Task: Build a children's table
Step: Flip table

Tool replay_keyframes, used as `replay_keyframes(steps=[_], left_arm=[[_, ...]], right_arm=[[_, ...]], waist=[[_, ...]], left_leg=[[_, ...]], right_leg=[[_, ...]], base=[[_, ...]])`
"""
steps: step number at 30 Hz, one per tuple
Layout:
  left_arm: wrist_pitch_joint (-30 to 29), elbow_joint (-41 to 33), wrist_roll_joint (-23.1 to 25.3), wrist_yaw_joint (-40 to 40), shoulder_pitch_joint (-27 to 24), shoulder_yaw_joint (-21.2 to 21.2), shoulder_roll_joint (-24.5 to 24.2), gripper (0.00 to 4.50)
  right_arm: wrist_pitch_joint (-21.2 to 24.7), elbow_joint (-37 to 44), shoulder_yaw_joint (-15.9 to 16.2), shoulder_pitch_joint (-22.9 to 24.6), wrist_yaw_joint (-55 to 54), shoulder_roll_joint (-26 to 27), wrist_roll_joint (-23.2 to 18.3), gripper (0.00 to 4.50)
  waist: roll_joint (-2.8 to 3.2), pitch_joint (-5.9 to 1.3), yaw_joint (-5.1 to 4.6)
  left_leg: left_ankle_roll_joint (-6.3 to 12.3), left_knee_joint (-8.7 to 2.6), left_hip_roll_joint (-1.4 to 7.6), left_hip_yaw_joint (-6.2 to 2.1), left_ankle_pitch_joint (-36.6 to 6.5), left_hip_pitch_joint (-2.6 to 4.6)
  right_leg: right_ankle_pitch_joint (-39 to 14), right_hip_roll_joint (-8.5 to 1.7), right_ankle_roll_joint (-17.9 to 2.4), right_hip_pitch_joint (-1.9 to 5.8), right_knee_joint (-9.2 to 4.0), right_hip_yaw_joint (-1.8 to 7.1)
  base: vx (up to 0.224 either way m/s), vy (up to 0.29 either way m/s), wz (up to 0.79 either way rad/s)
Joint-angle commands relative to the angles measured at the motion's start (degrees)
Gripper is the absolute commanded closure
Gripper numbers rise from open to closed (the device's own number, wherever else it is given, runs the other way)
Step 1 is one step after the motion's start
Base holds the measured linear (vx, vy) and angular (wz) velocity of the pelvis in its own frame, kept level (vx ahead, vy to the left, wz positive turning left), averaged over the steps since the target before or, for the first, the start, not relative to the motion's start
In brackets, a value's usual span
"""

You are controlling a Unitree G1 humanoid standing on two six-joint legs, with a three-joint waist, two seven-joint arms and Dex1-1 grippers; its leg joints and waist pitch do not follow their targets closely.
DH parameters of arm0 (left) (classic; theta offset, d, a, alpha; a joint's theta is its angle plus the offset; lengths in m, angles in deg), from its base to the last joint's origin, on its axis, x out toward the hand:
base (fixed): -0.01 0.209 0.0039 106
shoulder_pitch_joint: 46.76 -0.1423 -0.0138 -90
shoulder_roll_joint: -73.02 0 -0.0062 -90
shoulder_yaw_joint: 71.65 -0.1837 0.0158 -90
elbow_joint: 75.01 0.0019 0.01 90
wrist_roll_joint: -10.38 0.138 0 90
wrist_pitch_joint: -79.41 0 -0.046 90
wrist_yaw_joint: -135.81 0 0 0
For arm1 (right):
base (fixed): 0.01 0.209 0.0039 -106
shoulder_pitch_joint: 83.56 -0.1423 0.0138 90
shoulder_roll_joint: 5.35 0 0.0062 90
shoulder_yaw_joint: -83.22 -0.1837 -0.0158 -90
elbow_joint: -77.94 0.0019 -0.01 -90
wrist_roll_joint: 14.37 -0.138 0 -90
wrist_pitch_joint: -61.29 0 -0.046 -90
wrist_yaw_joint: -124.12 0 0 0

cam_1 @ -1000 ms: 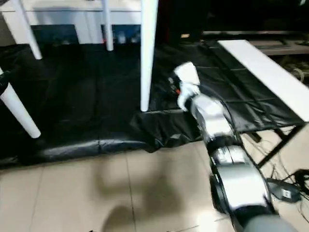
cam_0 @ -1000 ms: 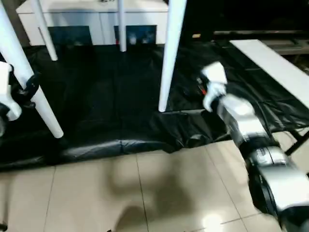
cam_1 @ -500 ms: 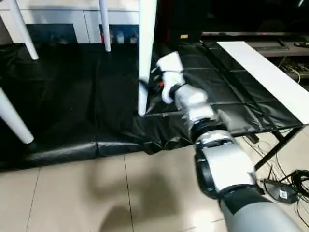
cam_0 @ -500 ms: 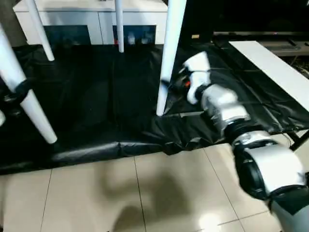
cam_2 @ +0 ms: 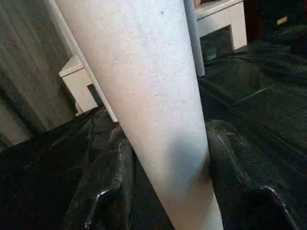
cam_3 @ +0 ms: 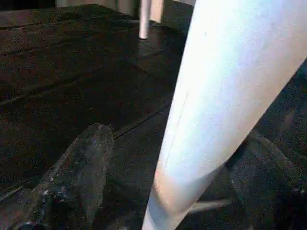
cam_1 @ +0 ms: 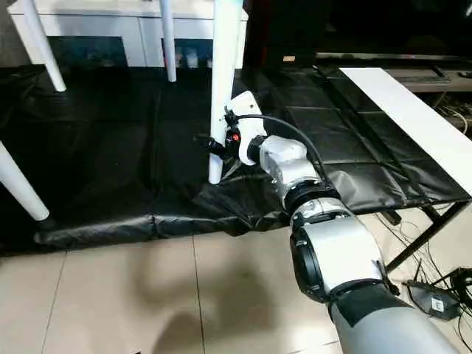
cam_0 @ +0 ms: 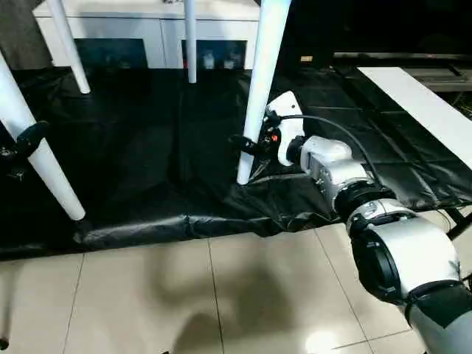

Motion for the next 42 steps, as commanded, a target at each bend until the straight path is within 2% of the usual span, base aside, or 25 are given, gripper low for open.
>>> replay_keyframes(steps=[1, 2, 3, 6, 7, 10, 13, 18, 20, 21, 24, 26, 27, 29, 30, 31, 32, 35, 36, 37, 38, 39, 40, 41, 42], left_arm=[[-0.1, 1.1, 5.9, -1.1, -1.5, -6.2, -1.8, 2.6], [0.3, 1.7, 6.4, -1.0, -0.9, -6.7, -1.6, 2.6], [1.1, 3.0, 7.3, -0.6, 0.5, -7.6, -1.2, 2.6], [1.7, 4.2, 8.1, -0.1, 1.5, -8.2, -1.1, 2.6], [2.3, 5.6, 9.0, 0.3, 2.2, -8.7, -1.3, 2.6], [3.2, 7.3, 10.1, 0.8, 2.9, -9.1, -1.6, 2.6], [4.6, 9.7, 11.3, 1.3, 3.5, -9.6, -2.1, 2.6], [7.1, 14.4, 13.5, 3.4, 5.1, -10.0, -2.7, 2.6], [7.1, 14.5, 13.5, 3.4, 5.1, -10.0, -2.7, 2.6], [7.3, 15.3, 13.2, 3.3, 5.3, -10.0, -2.4, 2.6], [7.5, 15.8, 13.1, 3.2, 5.4, -9.9, -2.2, 2.6], [8.0, 16.3, 12.0, 2.9, 5.2, -8.9, -1.6, 1.89], [8.0, 16.3, 12.0, 2.9, 5.2, -8.9, -1.6, 1.89], [10.2, 16.6, 9.5, 2.6, 4.2, -6.2, -0.5, 1.83], [10.2, 16.6, 9.5, 2.6, 4.2, -6.2, -0.5, 1.51], [10.6, 16.5, 8.8, 2.3, 3.8, -5.5, -0.3, 1.51], [11.0, 15.3, 5.3, 0.0, 2.0, -2.9, 0.8, 1.4], [11.5, 13.9, 2.8, -1.5, -0.2, -0.6, 1.8, 1.05], [12.1, 13.3, 1.2, -2.1, -1.2, 1.0, 2.7, 0.99], [12.4, 13.0, -0.1, -2.3, -1.6, 2.2, 3.6, 0.99], [13.1, 12.5, -2.1, -3.0, -2.2, 4.1, 4.8, 0.94], [13.6, 11.8, -4.6, -4.2, -3.2, 6.4, 6.1, 0.94], [13.6, 11.8, -4.6, -4.2, -3.2, 6.4, 6.1, 0.94], [14.0, 10.8, -7.4, -5.6, -4.3, 8.8, 7.6, 0.94], [14.5, 10.2, -9.2, -6.5, -5.2, 10.3, 8.4, 0.94]], right_arm=[[-2.3, 1.2, 0.6, 0.7, 3.2, 0.6, 0.1, 0.77], [-2.9, 1.5, 0.5, 1.3, 3.8, 0.4, 0.0, 0.77], [-3.8, 2.0, 0.0, 2.3, 5.1, 0.1, -0.1, 0.77], [-4.4, 2.5, -0.3, 3.0, 6.0, 0.0, -0.4, 0.77], [-5.0, 2.8, -0.3, 3.5, 6.2, -0.1, -0.4, 0.77], [-5.5, 3.1, -0.7, 3.9, 6.3, -0.1, -0.6, 0.77], [-6.0, 3.5, -1.2, 4.0, 6.5, 0.2, -1.0, 0.77], [-6.7, 4.7, -3.0, 3.5, 7.4, 1.6, -2.9, 0.77], [-6.7, 4.7, -3.0, 3.4, 7.4, 1.6, -3.0, 0.77], [-8.2, 5.1, -2.4, 3.6, 5.7, 1.6, -2.1, 0.77], [-9.0, 5.3, -2.2, 3.6, 3.9, 1.5, -1.5, 0.77], [-10.0, 5.6, -3.1, 3.6, -3.3, 1.1, -1.0, 0.77], [-10.0, 5.6, -3.1, 3.6, -3.3, 1.1, -1.0, 0.77], [-9.4, 7.4, -6.6, 4.8, -7.8, 1.0, -3.8, 0.77], [-9.4, 7.4, -6.6, 4.8, -7.8, 1.0, -3.8, 0.77], [-9.2, 8.0, -7.2, 5.3, -7.6, 1.1, -4.5, 0.77], [-9.1, 10.7, -7.9, 8.0, -6.1, 1.0, -5.8, 0.77], [-8.4, 13.8, -8.5, 11.0, -4.3, 1.0, -7.1, 0.77], [-7.9, 16.2, -8.4, 13.0, -3.4, 0.9, -7.6, 0.77], [-7.2, 18.4, -8.4, 14.6, -2.8, 0.9, -8.0, 0.77], [-6.0, 21.7, -8.3, 17.0, -2.1, 1.0, -8.8, 0.77], [-4.1, 26.5, -7.9, 19.9, -1.8, 0.9, -9.8, 0.77], [-4.1, 26.5, -7.9, 19.9, -1.8, 0.9, -9.8, 0.77], [-1.9, 31.7, -7.6, 22.9, -1.5, 0.9, -11.0, 0.77], [-0.2, 35.4, -7.3, 25.0, -1.6, 0.8, -11.7, 0.77]], waist=[[2.93, -3.41, 0.45], [2.75, -3.5, 0.58], [3.17, -3.51, 0.65], [2.87, -3.66, 1.01], [3.34, -3.63, 1.09], [3.16, -3.66, 1.2], [3.41, -3.67, 1.2], [3.19, -3.72, 1.03], [3.27, -3.79, 0.99], [2.99, -3.82, 0.97], [3.15, -3.77, 0.99], [2.75, -3.66, 0.86], [2.75, -3.66, 0.86], [2.32, -3.48, 0.84], [2.51, -3.51, 0.87], [2.55, -3.59, 0.78], [2.13, -3.76, 0.77], [1.75, -4.09, 0.94], [1.94, -4.23, 1.02], [1.67, -4.09, 0.97], [1.87, -4.16, 1.05], [1.46, -4.04, 0.96], [1.49, -3.89, 1.15], [1.54, -3.91, 0.98], [1.25, -3.79, 0.9]], left_leg=[[0.61, -4.04, -0.07, 1.21, -14.9, -0.15], [0.57, -4.04, -0.03, 1.21, -14.5, -0.2], [0.53, -3.98, -0.04, 1.19, -14.4, -0.17], [0.88, -3.9, -0.08, 1.24, -13.3, -0.2], [0.82, -3.84, -0.15, 1.25, -13.7, -0.2], [0.78, -3.91, -0.07, 1.2, -14.1, -0.19], [0.55, -3.94, -0.03, 1.12, -14.6, -0.2], [0.76, -4.03, 0.04, 1.04, -14.6, -0.19], [0.79, -3.96, 0.02, 1.04, -13.9, -0.22], [0.82, -3.99, 0.06, 1.05, -13.1, -0.24], [0.6, -3.98, 0.01, 1.13, -13.1, -0.15], [0.37, -4.09, -0.02, 1.24, -13.6, -0.09], [0.37, -4.09, -0.02, 1.24, -13.6, -0.09], [0.15, -4.31, 0.02, 1.22, -14.1, 0.0], [0.02, -4.28, 0.02, 1.2, -14.1, -0.02], [0.12, -4.29, -0.03, 1.25, -13.9, -0.02], [0.5, -4.17, -0.05, 1.3, -12.2, -0.16], [1.44, -3.94, -0.08, 1.55, -7.8, -0.25], [1.95, -3.74, -0.18, 1.53, -5.3, -0.27], [2.25, -3.76, -0.17, 1.66, -5.0, -0.31], [2.17, -3.89, -0.16, 1.52, -5.7, -0.08], [2.29, -3.94, -0.18, 1.68, -6.1, -0.05], [2.17, -4.06, -0.15, 1.57, -6.3, -0.16], [1.72, -4.24, -0.11, 1.55, -8.2, -0.02], [1.64, -4.37, -0.03, 1.53, -8.5, -0.09]], right_leg=[[-4.6, -3.86, -15.4, 2.77, -3.73, 2.87], [-4.1, -3.87, -15.5, 2.86, -3.69, 2.86], [-3.7, -3.84, -15.5, 2.79, -3.6, 2.86], [-2.3, -3.77, -15.7, 2.95, -3.54, 2.79], [-2.7, -3.76, -15.7, 2.91, -3.57, 2.78], [-3.7, -3.85, -15.4, 2.99, -3.69, 2.77], [-4.3, -3.89, -15.5, 2.95, -3.67, 2.74], [-4.5, -3.89, -15.2, 2.98, -3.7, 2.73], [-3.6, -3.94, -15.4, 3.03, -3.62, 2.75], [-2.9, -3.94, -15.5, 3.04, -3.6, 2.73], [-3.2, -3.98, -15.3, 2.94, -3.59, 2.77], [-4.8, -3.98, -14.8, 2.9, -3.77, 2.84], [-4.8, -3.98, -14.8, 2.9, -3.77, 2.84], [-8.1, -4.21, -13.4, 2.88, -4.21, 3.06], [-8.3, -4.17, -13.2, 2.82, -4.12, 3.1], [-7.5, -4.05, -13.3, 2.77, -4.06, 3.05], [-5.4, -4.09, -13.4, 3.01, -3.92, 3.1], [-0.7, -3.94, -13.5, 3.09, -3.6, 3.11], [2.9, -3.8, -14.0, 3.12, -3.27, 3.06], [3.8, -3.7, -14.0, 3.05, -3.35, 3.03], [3.9, -3.63, -13.8, 3.16, -3.37, 2.88], [3.6, -3.6, -13.9, 3.09, -3.54, 2.9], [3.2, -3.75, -13.6, 3.34, -3.62, 2.97], [1.1, -3.69, -13.2, 3.24, -3.72, 2.89], [0.4, -3.78, -12.8, 3.33, -3.82, 2.96]], base=[[0.0, 0.0, 0.0], [0.0, 0.0, 0.0], [0.0, 0.0, 0.0], [0.0, 0.0, 0.0], [0.0, 0.0, 0.0], [0.0, 0.0, 0.0], [0.0, 0.0, 0.0], [0.0, 0.0, 0.0], [0.0, 0.0, 0.0], [0.0, 0.0, 0.0], [0.0, 0.0, 0.0], [0.0, 0.0, 0.0], [0.0, 0.0, 0.0], [0.0, 0.0, 0.0], [0.0, 0.0, 0.0], [0.0, 0.0, 0.0], [0.0, 0.0, 0.0], [0.0, 0.0, 0.0], [0.0, 0.0, 0.0], [0.0, 0.0, 0.0], [0.0, 0.0, 0.0], [0.0, 0.0, 0.0], [0.0, 0.0, 0.0], [0.0, 0.0, 0.0], [0.0, 0.0, 0.0]])
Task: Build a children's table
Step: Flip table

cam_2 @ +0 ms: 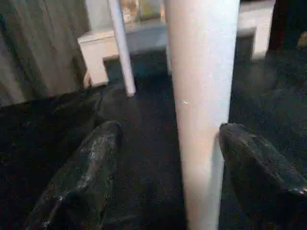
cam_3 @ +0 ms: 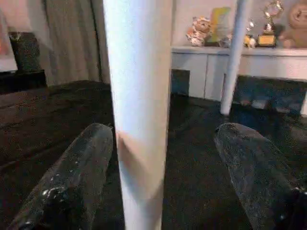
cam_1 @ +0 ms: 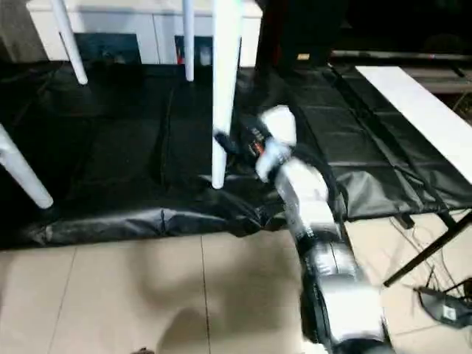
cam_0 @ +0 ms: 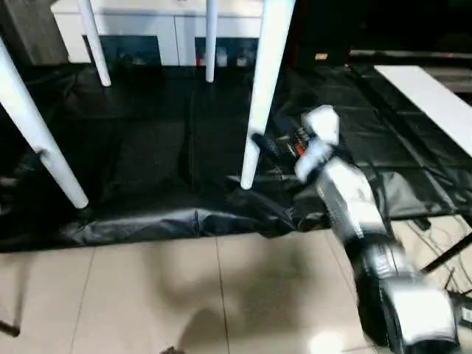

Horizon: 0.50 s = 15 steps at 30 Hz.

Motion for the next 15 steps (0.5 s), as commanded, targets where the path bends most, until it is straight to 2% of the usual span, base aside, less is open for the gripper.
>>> replay_keyframes(steps=[1, 2, 3, 4, 5, 6, 7, 8, 9, 10, 11, 12, 13, 14, 15], left_arm=[[0.6, -2.7, -4.4, -2.1, -1.5, 3.3, 1.4, 0.94], [0.5, -3.4, -6.1, -2.7, -2.4, 4.4, 2.2, 0.94], [-0.1, -6.1, -9.9, -4.3, -5.3, 6.1, 4.4, 0.94], [-0.1, -6.1, -9.9, -4.3, -5.3, 6.1, 4.4, 0.94], [-1.7, -10.1, -13.9, -4.8, -9.3, 7.3, 7.6, 0.94], [-3.4, -13.7, -16.6, -4.6, -12.6, 7.3, 10.1, 0.94], [-4.4, -17.6, -16.0, -1.6, -15.4, 4.9, 12.6, 0.94], [-4.9, -19.2, -15.6, -0.3, -16.5, 3.9, 13.7, 0.94], [-5.4, -21.5, -14.9, 1.8, -18.0, 2.2, 15.1, 0.94], [-5.3, -26.9, -7.8, 11.9, -19.8, -5.2, 20.8, 0.94], [-4.6, -28.0, -3.5, 15.9, -19.9, -8.6, 23.1, 0.94], [-3.9, -28.6, 0.2, 19.6, -19.4, -11.6, 25.9, 0.94], [-3.5, -28.6, 1.9, 21.2, -19.0, -13.0, 27.3, 0.94], [-1.0, -27.9, 7.0, 24.4, -17.3, -14.4, 29.4, 0.94], [-1.3, -27.6, 9.6, 27.1, -15.6, -15.4, 30.7, 0.94]], right_arm=[[3.5, 8.1, 0.4, 2.3, 0.3, -0.9, -2.0, 0.77], [4.8, 10.9, 0.8, 3.9, 0.3, -1.0, -2.4, 0.77], [8.5, 16.9, 1.6, 7.4, -0.2, -1.2, -2.9, 0.77], [8.5, 16.9, 1.6, 7.4, -0.2, -1.2, -2.9, 0.77], [13.1, 25.0, 2.9, 12.2, -1.4, -1.5, -3.3, 0.77], [15.8, 30.5, 3.8, 15.9, -2.9, -1.7, -2.7, 0.77], [19.2, 34.6, 3.9, 18.9, -6.1, -1.4, -1.2, 0.77], [20.6, 36.2, 4.0, 20.2, -7.5, -1.3, -0.5, 0.77], [22.4, 38.3, 3.9, 21.9, -9.5, -1.1, 0.5, 0.77], [23.6, 40.6, 2.3, 24.9, -16.2, 0.8, 5.0, 0.77], [22.6, 40.8, 2.0, 25.6, -18.7, 1.7, 7.8, 0.77], [22.2, 41.1, 1.9, 26.2, -21.5, 2.4, 10.7, 0.77], [22.2, 41.3, 2.1, 26.5, -22.9, 2.6, 12.3, 0.77], [22.2, 41.3, 2.2, 26.8, -24.3, 2.8, 13.4, 0.77], [21.9, 40.7, 2.0, 26.6, -26.0, 3.1, 14.5, 0.77]], waist=[[1.5, -3.48, -0.14], [1.55, -3.14, -0.16], [1.61, -2.88, -0.3], [1.49, -2.79, -0.16], [1.54, -2.75, -0.27], [1.23, -2.62, -0.23], [1.23, -2.73, -0.05], [0.98, -2.38, -0.23], [0.87, -2.34, -0.28], [0.96, -2.17, -0.38], [0.55, -2.13, -0.36], [0.52, -1.91, -0.3], [0.28, -1.96, -0.39], [-0.09, -2.0, -0.32], [-0.07, -1.97, -0.47]], left_leg=[[1.43, -4.48, -0.09, 1.39, -9.1, 0.03], [1.31, -4.7, -0.1, 1.4, -10.7, -0.09], [1.07, -4.83, -0.08, 1.45, -11.9, -0.06], [1.0, -5.01, 0.02, 1.37, -12.7, -0.1], [0.75, -5.07, -0.05, 1.5, -14.1, 0.16], [0.78, -4.98, 0.17, 1.61, -12.0, -0.18], [0.6, -5.22, 0.31, 1.46, -12.2, -0.25], [0.42, -5.48, 0.29, 1.6, -13.6, -0.21], [0.4, -5.47, 0.19, 1.81, -15.2, 0.0], [-0.13, -5.75, 0.77, 1.87, -17.1, 0.4], [-0.1, -5.47, 0.43, 2.05, -17.4, 0.52], [-0.19, -5.54, 0.36, 2.23, -19.7, 1.16], [-0.38, -5.48, 0.31, 2.22, -19.5, 1.09], [-0.32, -5.55, -0.07, 2.09, -18.1, 0.51], [-0.34, -5.64, -0.11, 1.96, -17.8, 0.23]], right_leg=[[-0.6, -3.63, -12.4, 3.42, -3.78, 3.09], [-3.2, -3.67, -11.6, 3.54, -4.13, 3.19], [-5.6, -3.63, -11.1, 3.28, -4.33, 3.25], [-7.5, -3.83, -10.5, 3.56, -4.58, 3.27], [-10.7, -3.66, -9.8, 3.09, -4.88, 3.45], [-9.0, -3.73, -9.3, 3.3, -4.83, 3.78], [-9.0, -3.68, -9.1, 3.45, -4.78, 3.68], [-11.0, -3.3, -8.3, 3.15, -5.08, 3.73], [-14.2, -3.25, -7.0, 2.85, -5.53, 3.93], [-16.6, -3.07, -6.2, 2.21, -6.0, 4.15], [-17.3, -3.12, -5.7, 2.14, -6.24, 4.1], [-21.3, -3.0, -4.4, 1.37, -6.77, 4.27], [-21.7, -3.01, -3.6, 1.5, -6.83, 4.36], [-23.7, -3.06, -1.1, 1.93, -6.92, 4.36], [-24.2, -3.02, -0.2, 2.11, -6.93, 4.3]], base=[[0.0, 0.0, 0.0], [0.0, 0.0, 0.0], [0.0, 0.0, 0.0], [0.0, 0.0, 0.0], [0.0, 0.0, 0.0], [0.0, 0.0, 0.0], [0.0, 0.0, 0.0], [0.0, 0.0, 0.0], [0.0, 0.0, 0.0], [0.0, 0.0, 0.0], [0.0, 0.0, 0.0], [0.0, 0.0, 0.0], [0.0, 0.0, 0.0], [0.0, 0.0, 0.0], [0.0, 0.0, 0.0]])
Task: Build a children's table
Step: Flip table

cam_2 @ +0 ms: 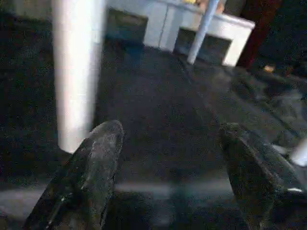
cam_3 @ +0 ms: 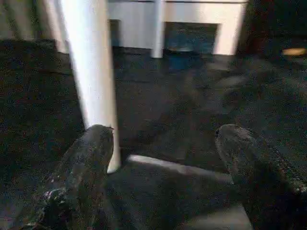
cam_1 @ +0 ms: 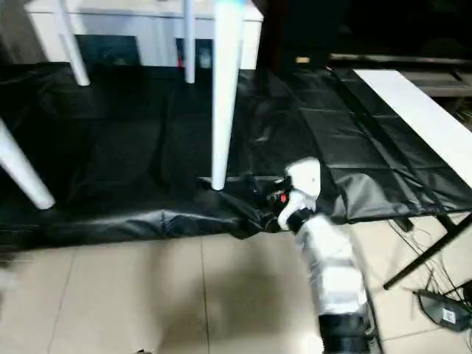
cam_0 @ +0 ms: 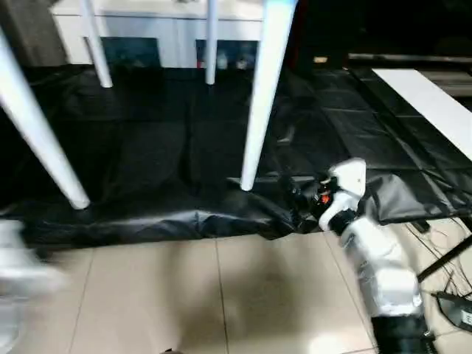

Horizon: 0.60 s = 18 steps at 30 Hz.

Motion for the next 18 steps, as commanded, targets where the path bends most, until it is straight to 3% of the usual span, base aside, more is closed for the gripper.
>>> replay_keyframes(steps=[1, 3, 4, 6, 7, 8, 9, 10, 11, 13, 14, 16, 17, 18], left_arm=[[1.7, -0.5, 7.0, 6.4, 3.3, -1.4, 1.3, 0.94], [2.5, 0.8, 9.9, 7.8, 6.8, -3.5, 3.1, 0.94], [1.8, 0.4, 10.6, 6.9, 6.8, -5.0, 2.4, 0.94], [1.2, 0.4, 11.5, 6.0, 6.8, -6.8, 1.1, 0.94], [1.0, 0.7, 11.3, 5.7, 7.0, -7.1, 1.0, 0.94], [0.8, 3.2, 11.8, 4.6, 8.3, -9.9, 0.5, 0.94], [0.8, 3.2, 11.8, 4.6, 8.3, -9.9, 0.5, 0.94], [0.2, 4.4, 11.4, 4.4, 9.1, -11.0, 1.2, 0.94], [-0.2, 5.4, 12.1, 4.7, 10.1, -12.1, 2.5, 0.94], [-0.3, 5.8, 12.6, 4.6, 10.5, -12.3, 3.2, 0.94], [0.0, 6.0, 13.5, 4.6, 10.5, -12.7, 3.1, 0.94], [1.6, 6.4, 14.6, 3.9, 9.7, -13.4, 2.1, 0.94], [2.0, 6.2, 14.9, 3.7, 9.4, -13.5, 1.5, 0.94], [2.1, 6.2, 14.9, 3.7, 9.3, -13.5, 1.3, 0.94]], right_arm=[[-0.4, 0.5, -1.1, 0.0, -4.1, 0.0, 3.2, 0.77], [-0.1, 0.7, -1.9, 0.6, -8.6, 0.1, 3.8, 0.77], [1.7, 3.1, -1.6, 2.0, -10.3, -0.3, 3.1, 0.77], [2.5, 4.6, -1.3, 3.1, -10.9, -0.6, 3.2, 0.77], [2.7, 5.1, -1.4, 3.4, -10.8, -0.6, 2.8, 0.77], [4.3, 8.6, -2.4, 5.9, -10.2, 0.2, 1.0, 0.77], [4.3, 8.6, -2.4, 5.9, -10.2, 0.2, 1.0, 0.77], [4.8, 10.2, -2.9, 6.9, -9.8, 0.9, 0.8, 0.77], [6.1, 12.1, -2.5, 8.0, -8.8, 1.4, 0.7, 0.77], [6.6, 12.7, -1.9, 8.5, -8.4, 1.2, 0.9, 0.77], [7.3, 12.9, -1.1, 8.8, -8.4, 1.0, 0.4, 0.77], [8.8, 13.0, 0.9, 9.1, -7.4, 0.4, -0.9, 0.77], [8.9, 13.0, 1.8, 9.1, -6.7, 0.0, -1.1, 0.77], [8.9, 13.0, 1.9, 9.1, -6.6, 0.0, -1.1, 0.77]], waist=[[0.98, -2.06, -0.3], [0.8, -2.23, -0.26], [0.52, -2.19, -0.41], [0.58, -2.5, -0.5], [1.14, -2.83, -0.57], [0.96, -2.89, -0.8], [1.5, -3.11, -0.97], [1.84, -3.18, -1.31], [2.78, -3.32, -1.32], [2.24, -3.42, -1.44], [3.16, -3.36, -1.5], [3.29, -3.26, -1.68], [2.64, -3.18, -1.85], [2.81, -3.2, -1.74]], left_leg=[[-0.89, -4.67, -0.2, 0.61, -17.7, -0.11], [-1.05, -4.52, -0.4, 0.53, -16.8, 0.08], [-0.95, -4.69, -0.5, 0.33, -15.9, -0.63], [-0.9, -4.48, -0.52, 0.29, -13.8, -0.83], [-1.02, -4.25, -0.49, 0.22, -11.6, -0.88], [-0.87, -4.1, -0.59, 0.33, -10.5, -0.93], [-0.85, -3.83, -0.6, 0.42, -8.7, -0.66], [-1.01, -3.72, -0.67, 0.33, -7.3, -0.95], [-1.24, -3.52, -0.74, 0.24, -6.6, -0.95], [-1.0, -3.44, -0.75, 0.32, -5.9, -1.06], [-0.93, -3.42, -0.8, 0.27, -5.8, -1.14], [-0.55, -3.35, -0.83, 0.44, -7.3, -0.93], [-0.04, -3.39, -0.82, 0.56, -8.0, -1.03], [0.07, -3.39, -0.83, 0.54, -8.2, -0.98]], right_leg=[[-24.6, -3.07, -0.2, 1.71, -7.13, 2.86], [-23.5, -3.11, 0.7, 1.62, -7.19, 2.85], [-21.8, -3.03, 0.6, 2.06, -6.84, 2.76], [-17.7, -2.98, 0.2, 2.18, -6.25, 2.95], [-12.7, -2.86, -0.7, 2.34, -5.69, 3.0], [-10.0, -2.66, -1.1, 2.41, -5.62, 3.03], [-4.3, -2.36, -2.4, 2.32, -5.29, 3.0], [0.2, -2.31, -3.8, 2.68, -4.84, 2.89], [2.9, -2.38, -5.0, 2.81, -4.43, 2.88], [4.4, -2.45, -6.1, 3.28, -4.44, 2.84], [4.3, -2.56, -6.6, 3.29, -4.37, 2.85], [2.5, -2.58, -6.7, 3.22, -4.76, 2.93], [0.9, -2.61, -6.6, 3.36, -5.02, 2.98], [0.1, -2.65, -6.7, 3.33, -4.98, 2.99]], base=[[0.0, 0.0, 0.0], [0.0, 0.0, 0.0], [0.0, 0.0, 0.0], [0.0, 0.0, 0.0], [0.0, 0.0, 0.0], [0.0, 0.0, 0.0], [0.0, 0.0, 0.0], [0.0, 0.0, 0.0], [0.0, 0.0, 0.0], [0.0, 0.0, 0.0], [0.0, 0.0, 0.0], [0.0, 0.0, 0.0], [0.0, 0.0, 0.0], [0.0, 0.0, 0.0]])
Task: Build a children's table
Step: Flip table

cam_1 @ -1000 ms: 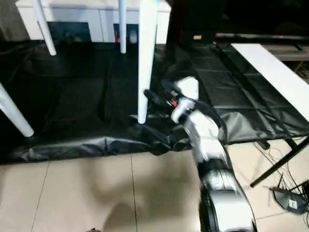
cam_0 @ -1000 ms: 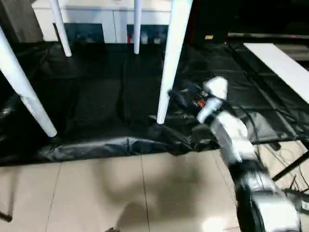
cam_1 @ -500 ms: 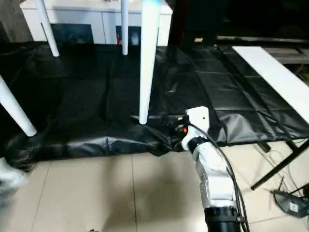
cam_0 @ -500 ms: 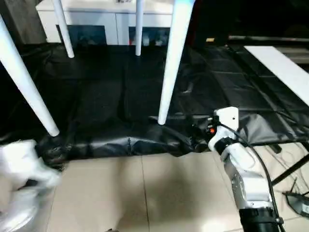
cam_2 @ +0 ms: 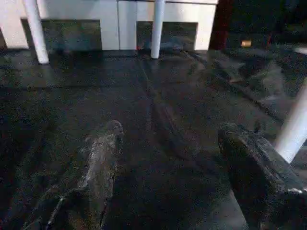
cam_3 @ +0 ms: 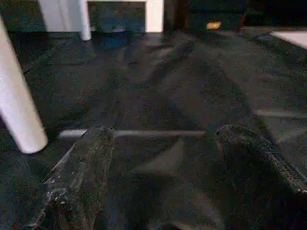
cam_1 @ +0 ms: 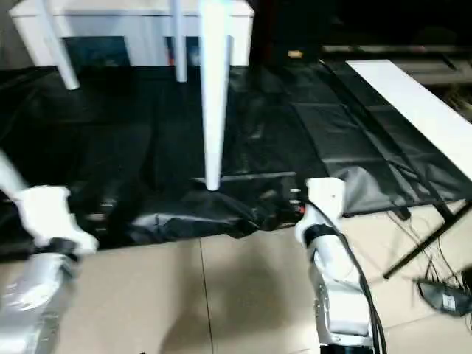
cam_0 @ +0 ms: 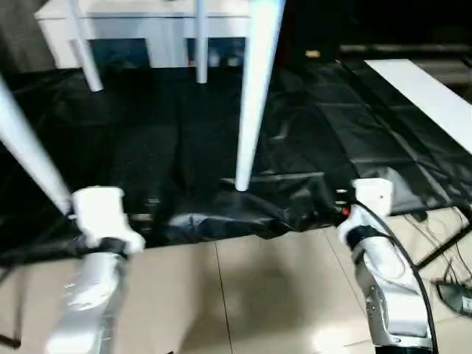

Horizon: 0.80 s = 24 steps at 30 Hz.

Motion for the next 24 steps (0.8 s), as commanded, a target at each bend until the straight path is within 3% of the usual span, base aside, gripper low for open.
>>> replay_keyframes(steps=[1, 2, 4, 5, 6, 12, 13, 14, 15, 19, 23, 24], left_arm=[[1.3, 0.3, 1.0, -0.7, -0.7, -0.5, -1.4, 0.94], [1.4, 0.2, 1.5, -1.0, -0.9, -0.9, -2.1, 0.94], [1.5, 0.2, 2.0, -1.3, -1.1, -1.3, -2.4, 0.94], [1.3, 0.2, 2.6, -1.3, -1.2, -1.5, -2.4, 0.94], [0.5, 0.1, 2.6, -1.3, -1.4, -1.5, -2.1, 0.94], [0.6, 0.1, 2.6, -1.3, -1.4, -1.5, -2.1, 0.94], [0.7, 0.2, 2.7, -1.3, -1.4, -1.4, -2.0, 0.94], [0.8, -0.8, 3.3, -1.5, -1.8, -1.8, -2.1, 0.94], [0.8, -1.2, 3.3, -1.7, -1.9, -2.0, -2.1, 0.94], [1.2, -1.4, 3.1, -2.4, -2.0, -2.1, -2.3, 0.94], [1.8, -1.1, 2.7, -3.0, -1.6, -2.1, -2.4, 0.94], [1.8, -1.0, 2.8, -3.2, -1.5, -2.1, -2.4, 0.94]], right_arm=[[0.8, 0.9, 1.8, 0.3, 1.4, -0.5, -0.7, 0.77], [0.7, 0.8, 2.2, 0.2, 1.7, -0.5, -0.5, 0.77], [1.0, 0.9, 2.3, 0.1, 1.9, -0.3, -0.4, 0.77], [1.9, 0.9, 2.4, -0.3, 2.4, -0.2, -0.5, 0.77], [2.1, 0.7, 2.6, -0.5, 3.0, -0.4, -0.6, 0.77], [2.1, 0.7, 2.7, -0.5, 3.0, -0.4, -0.6, 0.77], [2.5, 0.7, 2.9, -0.6, 2.9, -0.7, -0.9, 0.77], [2.1, 0.5, 3.1, -1.2, 2.7, -0.6, -1.6, 0.77], [1.8, 0.3, 3.1, -1.4, 2.6, -0.4, -1.9, 0.77], [1.2, -0.1, 2.9, -1.8, 2.7, 0.1, -2.5, 0.77], [0.4, -0.6, 3.8, -1.8, 3.4, 0.2, -2.5, 0.77], [0.2, -0.7, 4.4, -1.7, 3.4, 0.0, -2.4, 0.77]], waist=[[0.56, -2.95, 0.12], [-0.04, -2.91, 0.05], [0.51, -2.82, 0.19], [-0.04, -2.69, 0.21], [0.26, -2.71, 0.39], [0.25, -2.8, 0.58], [0.61, -2.86, 0.25], [-0.51, -2.87, 0.66], [-0.19, -2.91, 0.76], [-0.37, -2.84, 0.69], [-0.25, -2.92, 0.86], [0.03, -2.93, 0.87]], left_leg=[[-0.03, -3.71, -0.49, 0.57, -8.5, -0.49], [0.17, -3.76, -0.43, 0.69, -8.9, -0.48], [0.16, -3.9, -0.3, 0.61, -9.5, -0.39], [0.28, -3.98, -0.24, 0.7, -10.2, -0.39], [0.15, -4.03, -0.18, 0.61, -10.3, -0.32], [-0.2, -3.99, -0.29, 0.64, -9.7, -0.45], [-0.3, -3.89, -0.26, 0.71, -9.5, -0.34], [0.11, -3.95, -0.33, 0.62, -8.8, -0.6], [0.16, -3.96, -0.28, 0.61, -8.7, -0.45], [0.19, -3.91, -0.31, 0.71, -9.1, -0.44], [0.11, -3.89, -0.29, 0.67, -8.8, -0.46], [-0.04, -3.92, -0.28, 0.62, -8.8, -0.45]], right_leg=[[-2.1, -2.79, -7.1, 3.29, -4.45, 2.61], [-3.7, -2.76, -6.9, 3.2, -4.66, 2.62], [-5.5, -2.85, -6.9, 3.01, -4.64, 2.64], [-7.3, -2.84, -6.6, 2.9, -4.89, 2.66], [-8.1, -2.89, -6.5, 2.83, -4.79, 2.71], [-7.8, -2.94, -6.0, 2.8, -4.8, 2.81], [-7.4, -2.86, -6.0, 2.69, -4.76, 2.88], [-7.4, -3.01, -5.8, 3.04, -4.57, 2.8], [-7.5, -3.04, -5.8, 2.88, -4.61, 2.8], [-7.9, -3.0, -5.7, 2.66, -4.74, 2.86], [-7.0, -3.0, -5.9, 2.71, -4.64, 2.84], [-6.7, -2.99, -6.0, 2.69, -4.57, 2.82]], base=[[0.0, 0.0, 0.0], [0.0, 0.0, 0.0], [0.0, 0.0, 0.0], [0.0, 0.0, 0.0], [0.0, 0.0, 0.0], [0.0, 0.0, 0.0], [0.0, 0.0, 0.0], [0.0, 0.0, 0.0], [0.0, 0.0, 0.0], [0.0, 0.0, 0.0], [0.0, 0.0, 0.0], [0.0, 0.0, 0.0]])
